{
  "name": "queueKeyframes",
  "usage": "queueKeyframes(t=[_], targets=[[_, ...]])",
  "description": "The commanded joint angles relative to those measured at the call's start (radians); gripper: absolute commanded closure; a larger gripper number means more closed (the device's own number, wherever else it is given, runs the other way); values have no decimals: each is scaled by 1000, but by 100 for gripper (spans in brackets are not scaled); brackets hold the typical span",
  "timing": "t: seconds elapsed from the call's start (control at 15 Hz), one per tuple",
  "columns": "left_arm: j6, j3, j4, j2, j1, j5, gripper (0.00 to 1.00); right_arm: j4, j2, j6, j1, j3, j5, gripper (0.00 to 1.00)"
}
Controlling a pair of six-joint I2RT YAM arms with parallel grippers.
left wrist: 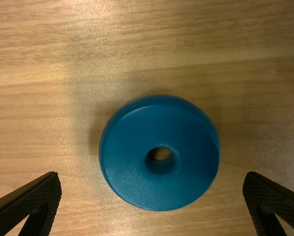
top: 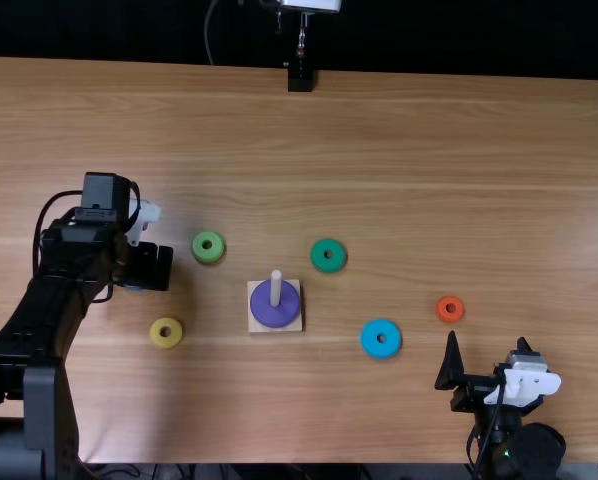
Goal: Build the Hanoi tower: stack the rings onto the peg from bottom to top in this color order: purple, dark blue, light blue, dark green, light green, yellow, orange.
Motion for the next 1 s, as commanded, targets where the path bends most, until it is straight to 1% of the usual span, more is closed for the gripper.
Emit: queueKeyframes(t=[0.0, 0.2, 0.33, 0.4, 0.93], targets=[[11, 32, 0, 36, -7, 10, 0, -72, -7, 2, -8, -68, 16, 0], [11, 31, 19, 41, -5, 10, 0, -72, -7, 2, -8, -68, 16, 0], [13, 31, 103, 71, -4, 8, 0, -72, -7, 2, -8, -68, 16, 0], [11, 31, 118, 74, -4, 8, 0, -72, -7, 2, -8, -68, 16, 0], [13, 23, 116, 78, -2, 8, 0, -72, -7, 2, -8, -68, 16, 0]])
